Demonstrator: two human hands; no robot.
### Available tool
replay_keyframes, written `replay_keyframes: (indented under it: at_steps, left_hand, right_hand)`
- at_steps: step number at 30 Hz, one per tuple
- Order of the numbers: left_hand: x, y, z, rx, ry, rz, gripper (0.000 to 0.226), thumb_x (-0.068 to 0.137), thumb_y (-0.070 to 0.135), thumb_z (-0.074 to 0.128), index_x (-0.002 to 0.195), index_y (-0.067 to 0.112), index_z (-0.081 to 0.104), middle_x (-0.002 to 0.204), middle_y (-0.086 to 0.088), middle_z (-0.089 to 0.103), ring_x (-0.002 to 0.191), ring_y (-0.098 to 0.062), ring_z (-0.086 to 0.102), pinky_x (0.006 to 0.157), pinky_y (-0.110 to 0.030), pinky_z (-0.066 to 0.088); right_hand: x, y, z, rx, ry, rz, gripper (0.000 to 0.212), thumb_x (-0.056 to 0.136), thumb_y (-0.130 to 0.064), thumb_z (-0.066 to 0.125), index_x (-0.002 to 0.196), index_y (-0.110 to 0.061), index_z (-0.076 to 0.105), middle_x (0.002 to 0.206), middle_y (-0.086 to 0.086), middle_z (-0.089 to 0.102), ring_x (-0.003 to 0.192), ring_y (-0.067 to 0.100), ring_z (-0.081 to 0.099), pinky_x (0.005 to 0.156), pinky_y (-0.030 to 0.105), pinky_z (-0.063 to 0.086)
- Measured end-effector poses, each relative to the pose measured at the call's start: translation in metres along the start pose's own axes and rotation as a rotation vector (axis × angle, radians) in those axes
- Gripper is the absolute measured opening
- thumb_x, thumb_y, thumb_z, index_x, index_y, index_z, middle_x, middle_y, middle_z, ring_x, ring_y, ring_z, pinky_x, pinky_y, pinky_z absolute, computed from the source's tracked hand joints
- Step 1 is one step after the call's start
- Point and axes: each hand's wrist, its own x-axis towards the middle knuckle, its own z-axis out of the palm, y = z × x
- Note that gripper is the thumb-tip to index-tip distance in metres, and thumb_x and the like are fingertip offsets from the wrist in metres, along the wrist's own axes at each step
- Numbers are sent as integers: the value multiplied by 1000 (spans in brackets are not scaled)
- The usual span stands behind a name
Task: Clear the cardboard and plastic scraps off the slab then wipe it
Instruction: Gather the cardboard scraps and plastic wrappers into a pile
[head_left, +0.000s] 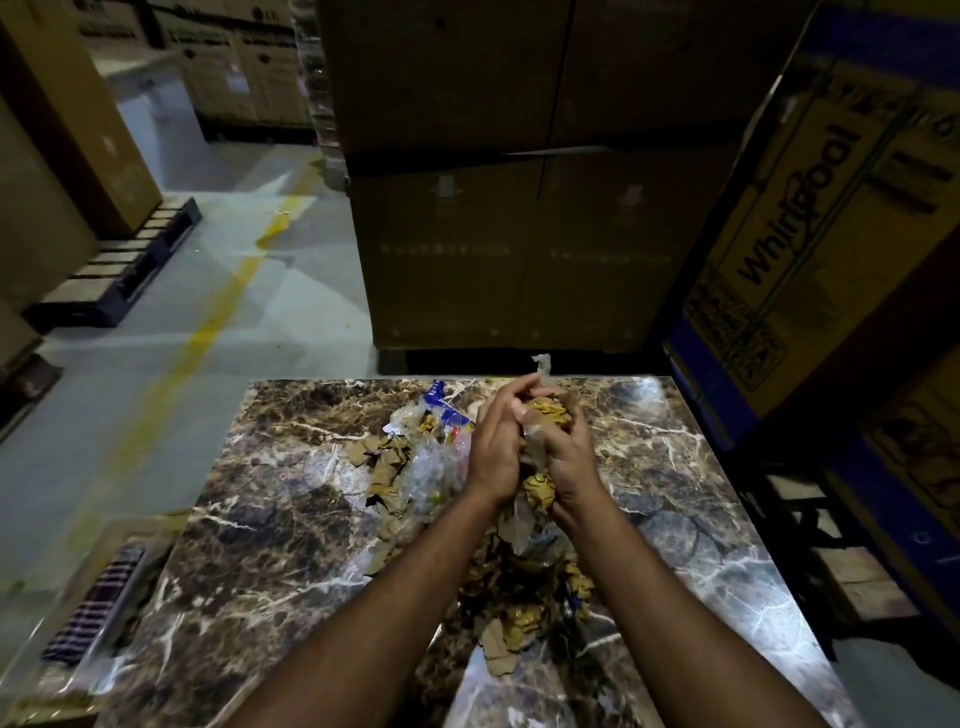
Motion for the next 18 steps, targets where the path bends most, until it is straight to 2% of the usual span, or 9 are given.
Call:
replay_keyframes:
  at_steps: [3,5,8,9,11,12,14,15,18]
  left_hand:
    - [1,4,-9,-342,-42,-142,47,109,45,20,140,29,52,139,5,59,121,-14,62,97,-38,55]
    - [6,9,-25,-365,-23,-189,41,109,39,28,141,29,50,142,6,57,124,-10,59,99,-38,50]
    - [11,6,-54,-100,-126,-130,60,88,9,46,146,25,44,150,5,49,132,-8,50,93,-23,47]
    - [10,3,-61,-9,-219,-147,67,87,1,50,149,24,38,153,3,45,123,-9,57,84,-20,50]
    - [7,-6,-67,269,-387,-141,83,85,0,65,153,33,29,153,2,41,94,-9,65,71,-24,54]
    - [7,-14,-66,468,-417,-105,87,84,10,72,151,41,28,150,0,43,96,-12,63,77,-30,56]
    - [7,-28,-61,800,-378,-43,80,84,27,75,146,51,29,139,-2,50,119,-23,52,97,-45,49]
    - [10,-34,-62,897,-340,-23,72,86,31,73,143,51,33,131,-2,54,122,-26,48,101,-46,46]
    - [16,-45,-73,1096,-274,25,41,94,35,65,132,44,53,127,3,61,125,-22,48,111,-48,32]
  right_hand:
    - [12,-7,-10,-100,45,63,54,67,-17,87,116,-26,65,123,18,68,109,38,68,91,60,56]
    - [22,-15,-23,-127,70,108,58,76,-1,82,125,-21,58,122,21,64,103,36,67,92,56,55]
    - [31,-32,-42,-77,9,171,65,60,-10,89,116,-14,57,108,19,67,95,33,67,89,50,54]
    - [31,-39,-44,-47,-29,199,60,59,-12,90,110,-13,58,97,15,72,87,30,71,83,44,57]
    - [25,-51,-45,13,-103,209,26,78,-1,75,96,-9,59,72,6,73,63,20,72,60,29,60]
    - [22,-56,-44,36,-110,189,23,73,4,71,89,-9,62,64,3,72,56,16,71,52,25,58]
    - [17,-63,-38,75,-162,137,33,44,-6,72,76,-14,73,62,1,72,54,13,70,48,23,55]
    - [13,-66,-36,95,-163,119,38,40,-11,71,77,-15,73,64,1,72,56,14,71,48,23,55]
    - [22,-63,-56,82,-52,136,49,49,-15,80,94,-11,62,83,7,75,65,19,74,55,27,59]
